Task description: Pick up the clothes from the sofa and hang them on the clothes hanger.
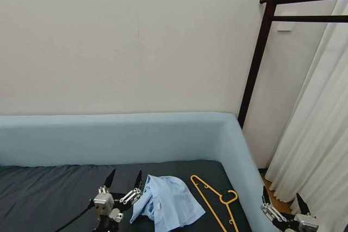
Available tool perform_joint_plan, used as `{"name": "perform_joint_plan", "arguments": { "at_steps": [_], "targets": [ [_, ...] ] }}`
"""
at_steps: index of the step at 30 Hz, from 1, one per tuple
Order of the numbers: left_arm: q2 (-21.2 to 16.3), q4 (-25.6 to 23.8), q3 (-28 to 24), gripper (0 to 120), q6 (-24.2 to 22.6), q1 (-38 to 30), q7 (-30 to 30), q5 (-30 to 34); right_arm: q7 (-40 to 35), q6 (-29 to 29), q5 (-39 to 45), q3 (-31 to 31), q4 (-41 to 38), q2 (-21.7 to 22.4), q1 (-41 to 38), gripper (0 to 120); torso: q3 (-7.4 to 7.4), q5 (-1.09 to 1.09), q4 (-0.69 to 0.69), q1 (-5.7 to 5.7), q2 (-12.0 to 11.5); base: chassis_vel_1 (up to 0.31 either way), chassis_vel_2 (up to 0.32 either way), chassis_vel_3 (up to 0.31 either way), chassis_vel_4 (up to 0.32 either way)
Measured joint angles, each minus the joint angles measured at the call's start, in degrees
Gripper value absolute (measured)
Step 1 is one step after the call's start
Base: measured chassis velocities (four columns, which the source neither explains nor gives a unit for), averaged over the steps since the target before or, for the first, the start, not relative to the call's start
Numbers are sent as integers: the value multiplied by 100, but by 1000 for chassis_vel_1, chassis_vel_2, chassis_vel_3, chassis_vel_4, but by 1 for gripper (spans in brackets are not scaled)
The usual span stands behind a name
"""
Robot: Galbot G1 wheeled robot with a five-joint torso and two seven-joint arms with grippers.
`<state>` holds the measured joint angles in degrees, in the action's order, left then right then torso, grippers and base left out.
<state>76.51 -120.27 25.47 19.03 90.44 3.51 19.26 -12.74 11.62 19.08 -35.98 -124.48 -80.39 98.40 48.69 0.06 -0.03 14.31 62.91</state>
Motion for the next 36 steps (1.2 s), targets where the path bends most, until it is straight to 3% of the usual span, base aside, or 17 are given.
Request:
{"name": "perform_joint_plan", "arguments": {
  "at_steps": [3,7,16,21,26,32,36],
  "targets": [
    [183,-27,265,100,69,112,189,-140,-287,-274,164,229,-138,222,-173,100,0,0,1,0,0,0,0,0,0],
    [254,-124,375,100,-71,164,157,-162,-113,-80,-200,282,108,503,-359,100,0,0,1,0,0,0,0,0,0],
    [392,-399,276,100,-660,363,-79,-437,-15,-31,-76,545,207,1022,-575,100,0,0,2,0,0,0,0,0,0],
    [477,-477,175,100,-883,365,-343,-492,-139,-154,45,650,115,1070,-547,100,0,1,1,0,0,0,0,0,0],
    [575,-507,179,100,-955,376,-419,-513,-385,-514,652,872,-114,1131,-498,100,0,0,-1,0,0,0,0,0,0],
    [615,-543,476,100,-716,501,-397,-543,-430,-705,1127,1168,50,1405,-813,100,0,0,1,0,0,0,0,0,0],
    [454,-147,1040,100,-455,421,-517,-487,-315,-1400,2492,1756,140,1992,-1583,100,0,-2,0,0,0,0,0,0,0]
  ]
}}
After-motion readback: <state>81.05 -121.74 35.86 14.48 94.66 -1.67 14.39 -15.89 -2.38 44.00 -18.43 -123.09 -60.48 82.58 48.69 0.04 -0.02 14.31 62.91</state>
